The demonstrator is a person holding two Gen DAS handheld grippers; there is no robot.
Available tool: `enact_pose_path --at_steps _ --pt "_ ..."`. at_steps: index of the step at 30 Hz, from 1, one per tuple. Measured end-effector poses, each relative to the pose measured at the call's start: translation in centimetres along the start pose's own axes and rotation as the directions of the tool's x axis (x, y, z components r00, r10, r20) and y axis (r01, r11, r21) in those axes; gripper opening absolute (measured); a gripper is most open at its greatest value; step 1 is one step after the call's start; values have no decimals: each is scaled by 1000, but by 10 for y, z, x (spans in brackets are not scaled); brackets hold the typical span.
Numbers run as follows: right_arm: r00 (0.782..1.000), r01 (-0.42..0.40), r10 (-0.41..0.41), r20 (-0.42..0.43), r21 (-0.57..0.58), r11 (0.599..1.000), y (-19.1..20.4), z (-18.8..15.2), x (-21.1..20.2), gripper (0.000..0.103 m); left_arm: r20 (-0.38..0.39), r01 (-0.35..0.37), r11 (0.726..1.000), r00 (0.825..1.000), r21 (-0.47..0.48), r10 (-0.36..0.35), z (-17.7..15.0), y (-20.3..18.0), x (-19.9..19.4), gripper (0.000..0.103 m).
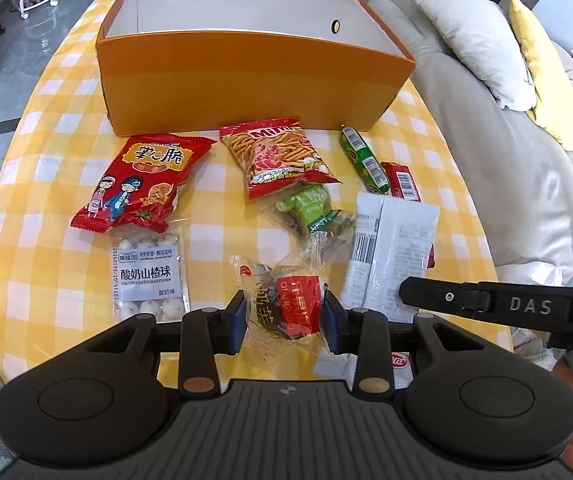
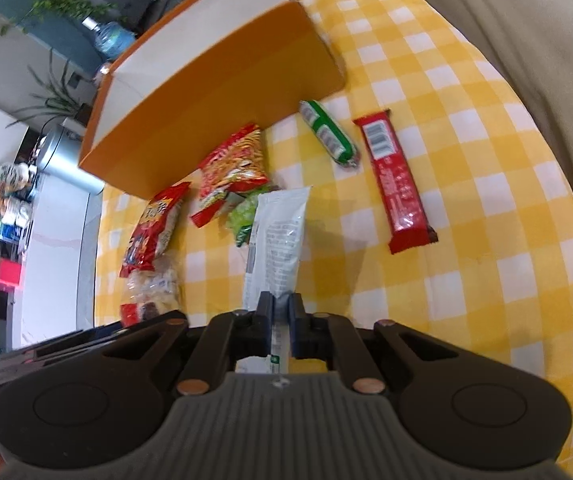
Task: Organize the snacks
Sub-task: 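Carry both held snacks over the box and open both tools to drop them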
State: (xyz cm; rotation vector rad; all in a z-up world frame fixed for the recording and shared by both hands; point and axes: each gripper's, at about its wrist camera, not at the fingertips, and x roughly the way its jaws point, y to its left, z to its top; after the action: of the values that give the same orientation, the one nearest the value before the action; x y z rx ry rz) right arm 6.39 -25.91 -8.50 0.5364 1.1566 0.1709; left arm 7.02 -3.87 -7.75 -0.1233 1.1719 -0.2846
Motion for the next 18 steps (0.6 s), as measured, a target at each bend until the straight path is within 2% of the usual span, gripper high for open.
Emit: enact_pose_path --at_steps 10,18 --pt "990 -39 52 133 -94 995 31 5 -43 3 122 -5 1000 993 6 4 19 4 -34 42" --pt "975 -27 63 215 -165 986 56 26 -78 3 206 -41 996 978 75 25 55 0 -58 42"
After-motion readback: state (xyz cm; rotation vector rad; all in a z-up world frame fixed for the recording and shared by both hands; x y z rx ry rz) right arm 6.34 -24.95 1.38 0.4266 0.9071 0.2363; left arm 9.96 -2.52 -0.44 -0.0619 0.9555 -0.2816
